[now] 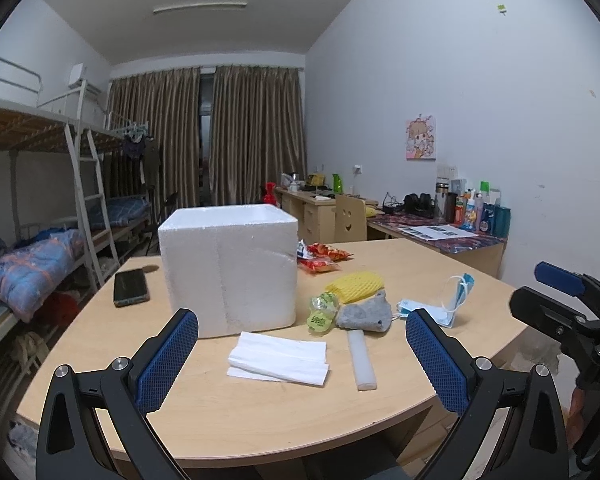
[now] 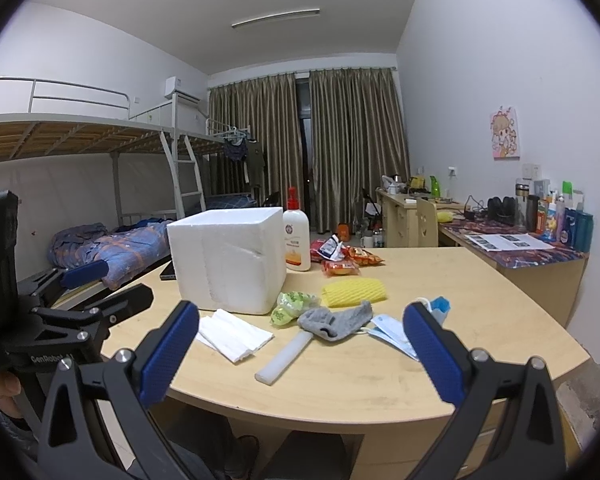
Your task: Organize soft objects
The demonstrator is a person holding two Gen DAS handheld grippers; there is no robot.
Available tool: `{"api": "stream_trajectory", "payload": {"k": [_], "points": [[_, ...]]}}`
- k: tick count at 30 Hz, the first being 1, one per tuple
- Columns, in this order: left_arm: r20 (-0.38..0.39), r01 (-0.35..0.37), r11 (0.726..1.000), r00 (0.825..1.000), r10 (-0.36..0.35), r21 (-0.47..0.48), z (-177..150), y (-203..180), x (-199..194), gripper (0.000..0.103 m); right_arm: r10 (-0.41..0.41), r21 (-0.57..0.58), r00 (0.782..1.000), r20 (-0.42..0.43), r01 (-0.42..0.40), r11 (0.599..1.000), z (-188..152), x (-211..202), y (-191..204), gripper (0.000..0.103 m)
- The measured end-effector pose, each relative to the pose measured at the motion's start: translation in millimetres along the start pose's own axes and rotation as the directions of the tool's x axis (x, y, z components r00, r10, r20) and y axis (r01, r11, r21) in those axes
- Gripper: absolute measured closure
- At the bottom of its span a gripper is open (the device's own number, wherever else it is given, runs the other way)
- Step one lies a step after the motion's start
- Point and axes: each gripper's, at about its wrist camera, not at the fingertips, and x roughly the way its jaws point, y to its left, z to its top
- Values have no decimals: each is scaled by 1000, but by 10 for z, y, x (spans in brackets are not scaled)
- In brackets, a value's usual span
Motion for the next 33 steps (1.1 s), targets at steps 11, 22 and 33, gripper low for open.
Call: {"api": "stream_trajectory", "payload": {"k": [11,22,33], "points": [[1,-10,999,1000,10,48,18,-38,168,0,-6,14,1000,-17,6,1000,17,105,-81,0],[-60,-8,1000,998,9,26,-14,37,402,0,-21,24,998,-58,22,999,14,307,-186,0],[-160,-6,999,987,11,33,-95,95,760,0,-42,36,994,-97,45,998,-15,434,-288,0]]}}
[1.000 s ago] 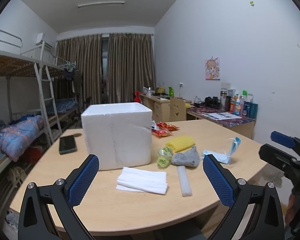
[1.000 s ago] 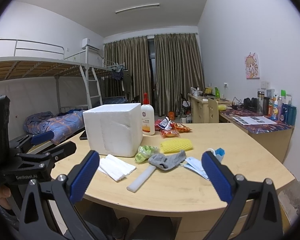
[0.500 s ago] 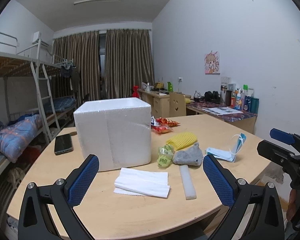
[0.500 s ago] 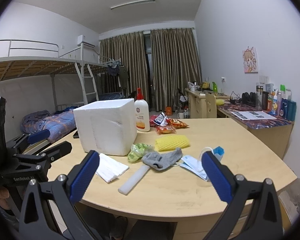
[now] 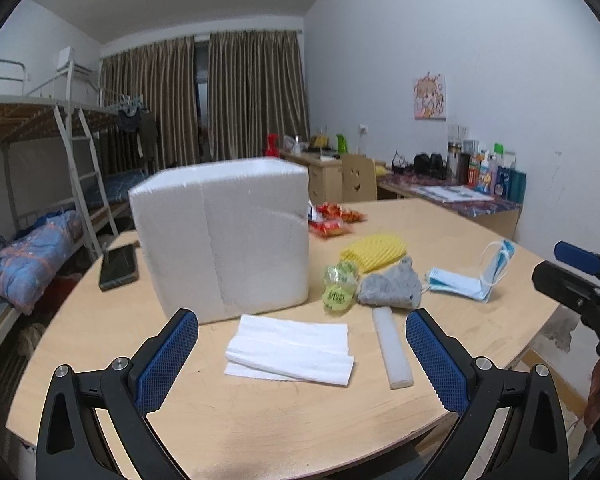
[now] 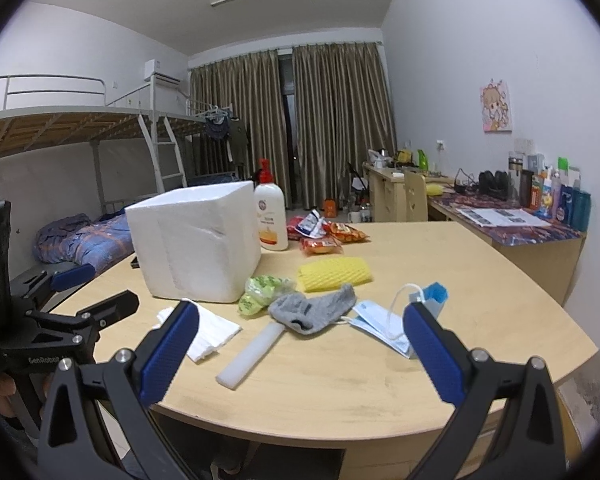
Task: Organize soft objects
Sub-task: 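Grasp the white tissue with the left gripper while the right gripper grasps the blue mask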
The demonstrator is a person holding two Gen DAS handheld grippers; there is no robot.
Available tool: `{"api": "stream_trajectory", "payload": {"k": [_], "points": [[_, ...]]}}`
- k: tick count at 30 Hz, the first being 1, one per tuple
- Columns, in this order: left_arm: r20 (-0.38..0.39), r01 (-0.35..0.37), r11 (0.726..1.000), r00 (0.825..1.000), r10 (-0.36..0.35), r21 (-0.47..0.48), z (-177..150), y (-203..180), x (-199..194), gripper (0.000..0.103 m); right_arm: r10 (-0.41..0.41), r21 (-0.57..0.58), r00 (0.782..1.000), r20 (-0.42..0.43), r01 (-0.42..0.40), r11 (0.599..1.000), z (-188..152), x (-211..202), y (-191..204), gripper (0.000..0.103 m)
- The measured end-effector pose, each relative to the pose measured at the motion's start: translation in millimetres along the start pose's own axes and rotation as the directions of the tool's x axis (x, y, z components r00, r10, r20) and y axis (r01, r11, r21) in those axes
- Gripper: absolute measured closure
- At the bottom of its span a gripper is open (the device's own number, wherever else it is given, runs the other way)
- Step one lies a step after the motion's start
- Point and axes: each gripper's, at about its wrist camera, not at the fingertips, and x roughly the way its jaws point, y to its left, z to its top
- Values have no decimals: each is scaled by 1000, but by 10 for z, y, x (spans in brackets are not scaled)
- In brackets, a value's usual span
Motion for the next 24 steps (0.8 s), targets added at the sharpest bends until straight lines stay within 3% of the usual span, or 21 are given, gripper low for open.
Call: {"api": "stream_trajectory", "payload": {"k": [13,24], "points": [[-143,-17,1000,990,17,0,-51,50,678,0,-61,42,992,-108,66,997,-109,431,-336,0],[-256,-54,998,965,56,17,-103,115,1099,1,-94,68,981,-169,107,992,-152,651,-559,0]]}}
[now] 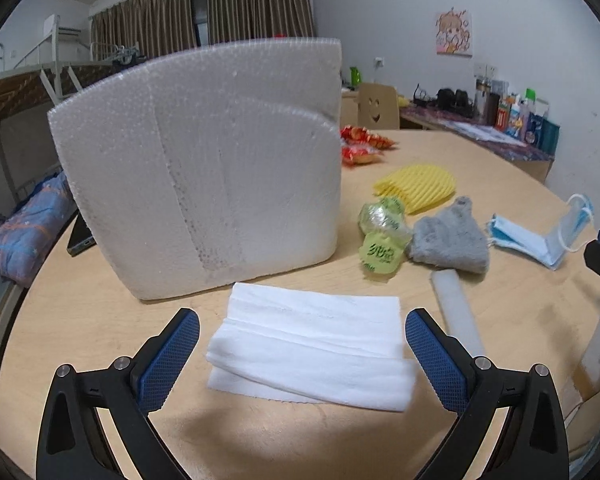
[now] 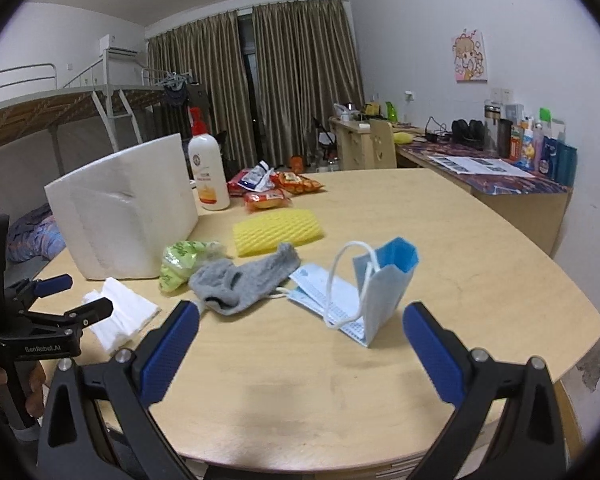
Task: Organize soft objects
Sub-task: 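Grasp the white tissue with the left gripper while the right gripper grasps the blue mask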
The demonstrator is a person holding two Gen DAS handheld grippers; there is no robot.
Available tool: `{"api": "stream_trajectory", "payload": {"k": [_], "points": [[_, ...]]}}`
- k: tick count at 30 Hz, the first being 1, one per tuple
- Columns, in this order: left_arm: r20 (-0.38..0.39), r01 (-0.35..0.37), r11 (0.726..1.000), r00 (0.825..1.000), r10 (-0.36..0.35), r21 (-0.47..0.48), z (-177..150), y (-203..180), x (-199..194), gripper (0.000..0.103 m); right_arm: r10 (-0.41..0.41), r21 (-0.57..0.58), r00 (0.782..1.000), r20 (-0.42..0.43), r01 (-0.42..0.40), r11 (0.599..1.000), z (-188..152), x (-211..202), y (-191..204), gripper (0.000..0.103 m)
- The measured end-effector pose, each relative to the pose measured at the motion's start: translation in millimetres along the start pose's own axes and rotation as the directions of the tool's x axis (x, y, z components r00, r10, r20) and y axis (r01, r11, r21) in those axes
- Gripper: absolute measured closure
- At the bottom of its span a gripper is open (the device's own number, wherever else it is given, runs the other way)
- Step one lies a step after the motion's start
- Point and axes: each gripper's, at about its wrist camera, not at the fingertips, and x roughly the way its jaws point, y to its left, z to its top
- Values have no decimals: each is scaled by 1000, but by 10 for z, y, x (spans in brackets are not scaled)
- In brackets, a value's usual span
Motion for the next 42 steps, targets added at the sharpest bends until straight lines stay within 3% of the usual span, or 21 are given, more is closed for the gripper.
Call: {"api": "stream_trajectory", "payload": {"k": [11,18,25,27,32,34,37,39,42], "points": [[-120,16,1000,993,-16,-1,-32,41,264,25,-21,17,998,-61,22,1000,14,238,-108,0],[-127,52,998,990,-54,-24,-52,97,260,28,-39,25,996,-75,41,999,25,321,-154,0],[-97,81,997,992,-80,7,-94,81,194,49,-69,46,995,-76,73,996,43,357,-230,0],[-86,85,996,993,-84,12,-77,45,202,61,-74,50,994,-76,78,996,48,370,-227,11],[-64,106,994,992,-106,-10,-94,91,186,87,-91,64,992,-91,97,993,42,413,-276,27],[-60,124,992,990,-125,-22,-103,125,173,90,-92,78,991,-96,100,992,35,419,-310,32],[-52,134,991,990,-134,-14,-127,117,143,91,-100,88,990,-98,109,990,23,415,-318,49],[-44,134,991,990,-134,-11,-144,111,128,91,-107,95,989,-102,116,989,15,422,-323,66],[-30,135,991,990,-136,-21,-139,110,108,91,-95,116,989,-115,109,987,-4,441,-349,80]]}}
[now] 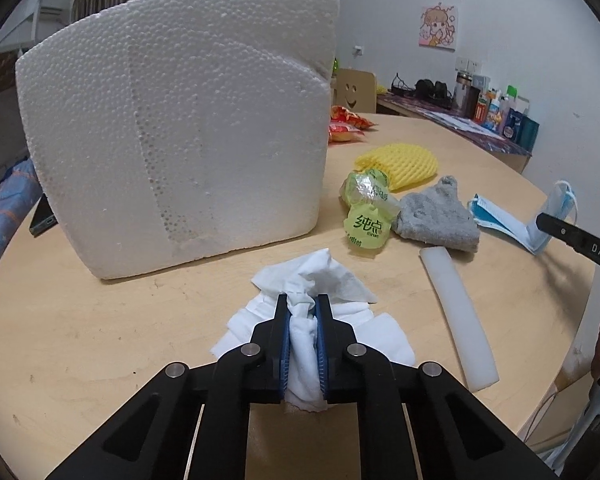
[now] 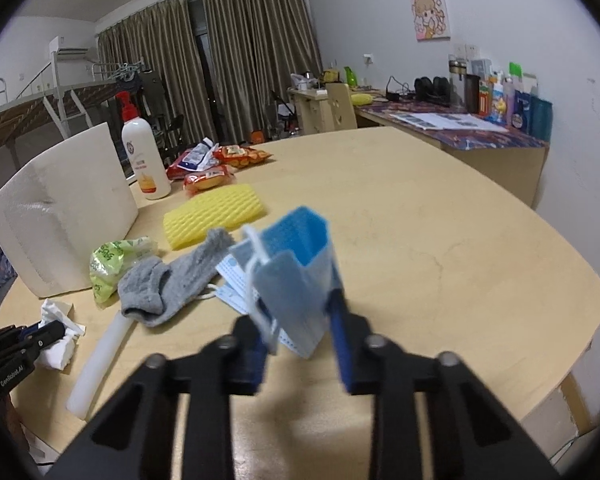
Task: Organize soft objects
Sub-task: 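Grasp the white tissue with the left gripper while the right gripper grasps the blue mask, then carry the tissue and mask with both grippers over the white foam box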
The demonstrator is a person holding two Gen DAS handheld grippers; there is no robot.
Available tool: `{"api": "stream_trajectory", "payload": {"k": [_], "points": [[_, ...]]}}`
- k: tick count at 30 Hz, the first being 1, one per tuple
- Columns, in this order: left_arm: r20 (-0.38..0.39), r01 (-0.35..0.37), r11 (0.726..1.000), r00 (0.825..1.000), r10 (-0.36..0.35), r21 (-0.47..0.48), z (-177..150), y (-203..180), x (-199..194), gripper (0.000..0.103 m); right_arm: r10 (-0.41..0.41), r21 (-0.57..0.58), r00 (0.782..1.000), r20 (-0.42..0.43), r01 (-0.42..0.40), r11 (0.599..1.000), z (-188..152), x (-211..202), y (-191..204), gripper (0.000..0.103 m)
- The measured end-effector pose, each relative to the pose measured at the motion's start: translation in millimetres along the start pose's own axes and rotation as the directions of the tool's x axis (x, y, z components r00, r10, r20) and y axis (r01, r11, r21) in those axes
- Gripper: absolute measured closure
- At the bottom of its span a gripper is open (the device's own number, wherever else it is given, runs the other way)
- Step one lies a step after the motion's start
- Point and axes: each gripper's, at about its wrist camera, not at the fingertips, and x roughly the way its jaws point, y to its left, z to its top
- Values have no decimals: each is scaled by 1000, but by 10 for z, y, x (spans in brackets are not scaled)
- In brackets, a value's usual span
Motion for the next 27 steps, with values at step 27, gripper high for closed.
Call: {"api": "stream_trajectory", "payload": {"k": [27], "points": [[194,14,1000,981,-15,6,90,-12,-730,91,17,24,988,154,-21,1000,189,-550,75,87]]}}
